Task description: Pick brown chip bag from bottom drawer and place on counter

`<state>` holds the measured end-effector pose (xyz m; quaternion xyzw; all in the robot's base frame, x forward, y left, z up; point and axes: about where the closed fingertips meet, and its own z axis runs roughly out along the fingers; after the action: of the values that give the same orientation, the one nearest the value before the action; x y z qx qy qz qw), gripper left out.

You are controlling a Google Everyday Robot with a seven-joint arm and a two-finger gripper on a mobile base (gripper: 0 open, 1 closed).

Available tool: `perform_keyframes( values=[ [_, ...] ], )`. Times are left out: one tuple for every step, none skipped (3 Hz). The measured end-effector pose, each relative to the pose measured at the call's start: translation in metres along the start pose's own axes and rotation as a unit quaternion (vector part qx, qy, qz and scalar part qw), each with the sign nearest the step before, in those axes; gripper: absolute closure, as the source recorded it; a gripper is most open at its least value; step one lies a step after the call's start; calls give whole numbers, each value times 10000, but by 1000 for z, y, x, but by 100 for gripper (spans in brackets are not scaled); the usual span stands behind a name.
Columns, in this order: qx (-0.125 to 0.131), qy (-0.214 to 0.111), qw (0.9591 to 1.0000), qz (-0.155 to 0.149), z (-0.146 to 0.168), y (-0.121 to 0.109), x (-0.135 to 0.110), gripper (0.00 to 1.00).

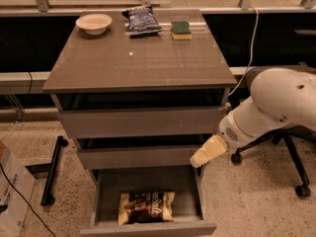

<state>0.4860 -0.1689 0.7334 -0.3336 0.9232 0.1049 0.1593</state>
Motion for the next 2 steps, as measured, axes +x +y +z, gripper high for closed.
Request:
perform_keyframes(
  values=[
    [-74,20,9992,401,45,-3,0,0],
    [-232,149,9970,716,87,-8,6,0]
  ],
)
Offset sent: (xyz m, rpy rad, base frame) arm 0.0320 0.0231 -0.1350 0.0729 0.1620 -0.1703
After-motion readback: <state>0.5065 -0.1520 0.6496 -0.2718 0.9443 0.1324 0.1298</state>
